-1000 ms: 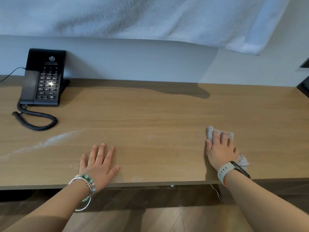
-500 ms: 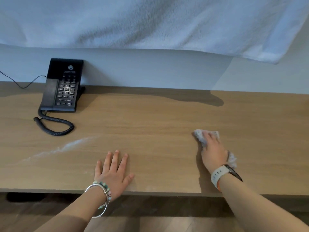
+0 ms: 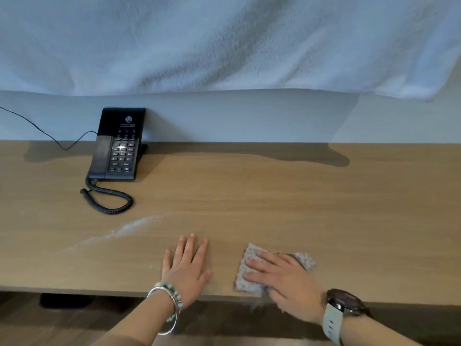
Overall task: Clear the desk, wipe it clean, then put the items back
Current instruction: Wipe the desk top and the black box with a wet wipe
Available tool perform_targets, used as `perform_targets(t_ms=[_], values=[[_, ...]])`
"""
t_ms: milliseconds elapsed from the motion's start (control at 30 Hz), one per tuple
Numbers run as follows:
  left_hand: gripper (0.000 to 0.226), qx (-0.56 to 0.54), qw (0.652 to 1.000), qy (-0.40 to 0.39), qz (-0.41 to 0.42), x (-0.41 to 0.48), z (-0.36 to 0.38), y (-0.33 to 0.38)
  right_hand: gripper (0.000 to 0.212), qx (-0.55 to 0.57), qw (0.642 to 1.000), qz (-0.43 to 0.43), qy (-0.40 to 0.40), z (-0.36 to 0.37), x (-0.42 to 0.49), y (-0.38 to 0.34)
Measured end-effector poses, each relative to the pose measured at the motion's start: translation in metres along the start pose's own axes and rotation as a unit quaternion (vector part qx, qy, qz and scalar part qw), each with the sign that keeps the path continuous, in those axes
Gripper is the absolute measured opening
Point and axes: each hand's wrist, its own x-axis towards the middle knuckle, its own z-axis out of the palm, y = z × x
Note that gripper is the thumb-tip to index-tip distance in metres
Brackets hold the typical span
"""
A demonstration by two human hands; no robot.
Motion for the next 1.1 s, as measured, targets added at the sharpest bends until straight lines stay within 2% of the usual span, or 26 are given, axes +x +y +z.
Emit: perform_targets(t_ms=[67, 133, 167, 200, 267, 333, 400, 467, 533, 600, 667, 733, 800, 900, 967, 1000, 1067, 1100], values=[[0.065, 0.000, 1.000, 0.007, -0.001, 0.000, 0.002, 0.000, 0.057, -0.024, 0.987, 0.155, 0.040, -0.011, -0.003, 0.036], [0.065, 0.003, 1.000, 0.011, -0.004, 0.000, 0.003, 0.000, 0.056, -0.036, 0.946, 0.307, 0.093, -0.017, 0.002, 0.049], [0.064, 0.003, 1.000, 0.012, -0.006, 0.000, 0.003, 0.000, 0.054, -0.032, 0.940, 0.317, 0.124, -0.013, 0.005, 0.042], [0.064, 0.002, 1.000, 0.013, -0.004, 0.000, 0.002, 0.001, 0.054, -0.036, 0.948, 0.281, 0.143, -0.001, 0.009, 0.028], [0.064, -0.001, 1.000, 0.012, -0.002, -0.001, 0.001, 0.002, 0.052, 0.006, 0.977, 0.170, 0.126, 0.024, 0.012, -0.021], [0.064, -0.004, 1.000, 0.012, -0.004, -0.002, 0.000, 0.004, 0.050, 0.023, 0.992, 0.062, 0.107, 0.042, 0.007, -0.063], [0.063, -0.009, 1.000, 0.014, -0.005, -0.002, -0.001, 0.004, 0.046, 0.020, 0.995, 0.010, 0.099, 0.036, 0.001, -0.070], [0.063, -0.015, 1.000, 0.016, -0.005, -0.004, -0.001, 0.003, 0.051, 0.007, 0.992, 0.047, 0.116, 0.023, -0.004, -0.043], [0.062, -0.019, 1.000, 0.020, 0.001, -0.005, -0.001, 0.001, 0.053, -0.004, 0.966, 0.185, 0.180, 0.008, -0.014, -0.007], [0.062, -0.019, 1.000, 0.025, 0.004, -0.005, 0.000, 0.000, 0.052, -0.020, 0.923, 0.342, 0.172, -0.004, -0.023, 0.014], [0.062, -0.025, 0.999, 0.023, 0.007, -0.006, 0.001, 0.000, 0.053, -0.030, 0.899, 0.413, 0.141, -0.003, -0.015, 0.005], [0.061, -0.039, 0.999, 0.025, 0.009, -0.006, 0.001, 0.001, 0.047, -0.019, 0.928, 0.352, 0.121, 0.015, 0.009, -0.030], [0.060, -0.074, 0.997, 0.034, 0.016, -0.006, -0.002, -0.001, 0.045, -0.011, 0.969, 0.220, 0.108, 0.036, 0.029, -0.073], [0.058, -0.153, 0.985, 0.083, 0.022, -0.010, -0.008, -0.012, 0.044, -0.004, 0.988, 0.124, 0.092, 0.045, 0.035, -0.096], [0.055, -0.142, 0.981, 0.127, 0.021, -0.013, -0.011, -0.032, 0.046, -0.037, 0.982, 0.157, 0.101, 0.031, 0.033, -0.076], [0.054, -0.120, 0.982, 0.143, 0.015, -0.015, -0.011, -0.044, 0.048, -0.042, 0.973, 0.204, 0.102, 0.027, 0.034, -0.059], [0.053, -0.079, 0.985, 0.154, 0.003, -0.017, -0.012, -0.070, 0.051, -0.027, 0.932, 0.344, 0.112, 0.021, 0.038, -0.034], [0.053, -0.063, 0.986, 0.152, -0.002, -0.016, -0.014, -0.082, 0.051, -0.029, 0.917, 0.383, 0.104, 0.019, 0.045, -0.037]])
